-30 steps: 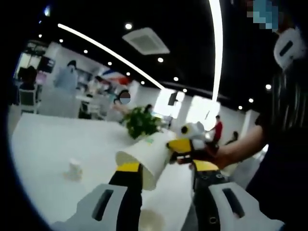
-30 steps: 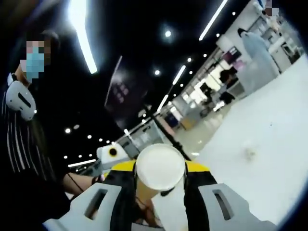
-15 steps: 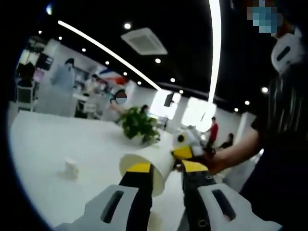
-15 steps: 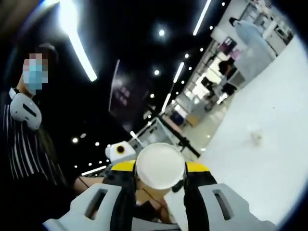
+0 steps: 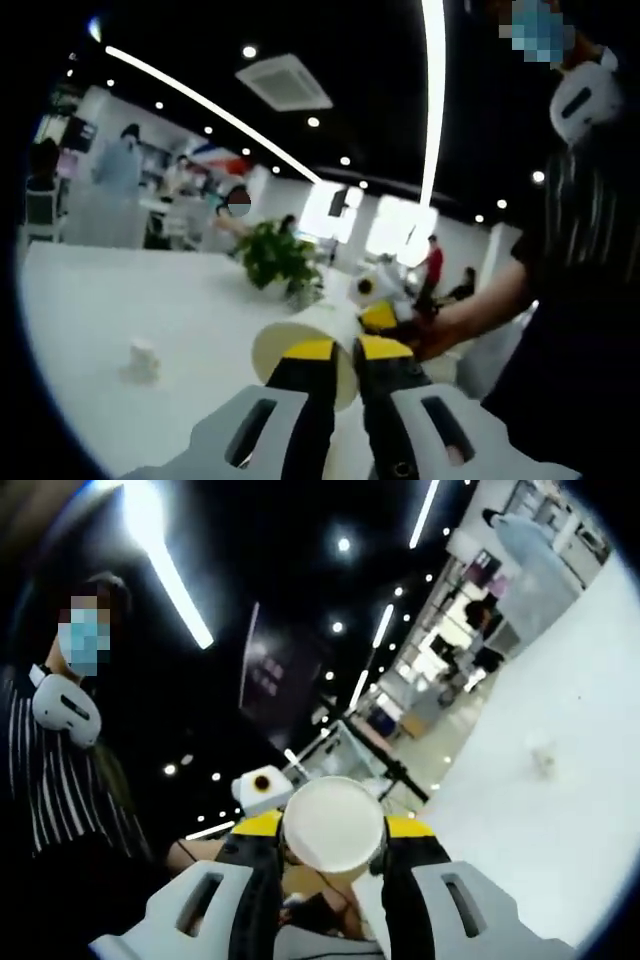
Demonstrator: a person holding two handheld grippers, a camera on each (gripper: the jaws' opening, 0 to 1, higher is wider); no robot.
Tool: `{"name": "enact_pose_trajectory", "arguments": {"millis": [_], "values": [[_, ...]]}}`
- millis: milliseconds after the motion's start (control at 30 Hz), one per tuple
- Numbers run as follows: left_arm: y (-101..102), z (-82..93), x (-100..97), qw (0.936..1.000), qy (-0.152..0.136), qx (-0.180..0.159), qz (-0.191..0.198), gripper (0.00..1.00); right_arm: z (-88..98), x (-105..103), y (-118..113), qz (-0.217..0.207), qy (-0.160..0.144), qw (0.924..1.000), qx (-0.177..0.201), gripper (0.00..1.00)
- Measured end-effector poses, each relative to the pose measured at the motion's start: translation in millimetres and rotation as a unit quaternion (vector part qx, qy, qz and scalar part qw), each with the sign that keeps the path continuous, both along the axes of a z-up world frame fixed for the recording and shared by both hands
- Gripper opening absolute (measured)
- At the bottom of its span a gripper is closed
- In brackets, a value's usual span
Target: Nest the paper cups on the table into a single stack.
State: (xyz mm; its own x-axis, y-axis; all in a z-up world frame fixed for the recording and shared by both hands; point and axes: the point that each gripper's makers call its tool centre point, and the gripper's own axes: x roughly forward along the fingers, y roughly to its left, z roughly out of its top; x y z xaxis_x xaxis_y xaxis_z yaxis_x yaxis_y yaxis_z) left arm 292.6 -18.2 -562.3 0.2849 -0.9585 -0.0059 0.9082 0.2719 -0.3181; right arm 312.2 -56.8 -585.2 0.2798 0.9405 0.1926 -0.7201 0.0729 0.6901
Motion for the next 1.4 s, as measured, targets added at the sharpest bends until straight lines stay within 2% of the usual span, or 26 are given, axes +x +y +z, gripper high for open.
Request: {"name": "enact_pose_trajectory", "arguments": {"millis": [200,400,600,767,933,1033,1100,1133,1267,1400], "values": [[-0.6,3.8,-3.5,0.9998,-0.004,0.000,-0.018,0.02,2.6,-4.8,0.5,0.012,-0.016,0.9998,0.003,0.34],[-3.9,4.5,-6.4,0.9995,0.001,0.007,-0.031,0.00,3.6,-3.9,-2.1,0.004,-0.035,0.9994,0.000,0.35],[-2.8,3.6,-4.7,0.9994,-0.008,0.013,-0.030,0.00,4.5,0.4,-9.2,-0.008,-0.042,0.9991,0.002,0.34],[-1.6,2.0,-2.6,0.9995,-0.002,0.016,-0.028,0.00,2.0,1.7,-15.2,-0.016,-0.046,0.9988,-0.001,0.32],[0.9,0.5,-1.0,0.9993,-0.008,0.024,-0.026,0.00,-0.9,0.1,-21.9,-0.029,-0.073,0.9966,-0.024,0.32],[4.9,-2.1,1.1,0.9993,-0.004,0.028,-0.022,0.00,-8.3,4.6,-28.9,-0.052,-0.104,0.9910,-0.066,0.33],[6.0,-3.8,0.6,0.9993,-0.001,0.032,-0.022,0.00,-12.9,9.7,-33.9,-0.070,-0.110,0.9877,-0.087,0.35],[6.9,-5.4,0.4,0.9992,-0.001,0.035,-0.022,0.00,-16.4,13.0,-37.2,-0.082,-0.112,0.9850,-0.102,0.37],[9.3,-7.9,0.4,0.9989,-0.001,0.043,-0.020,0.00,-25.6,19.5,-43.0,-0.095,-0.097,0.9838,-0.118,0.49],[10.6,-11.6,2.8,0.9984,0.004,0.054,-0.017,0.00,-32.5,27.3,-50.5,-0.114,-0.098,0.9790,-0.138,0.56]]}}
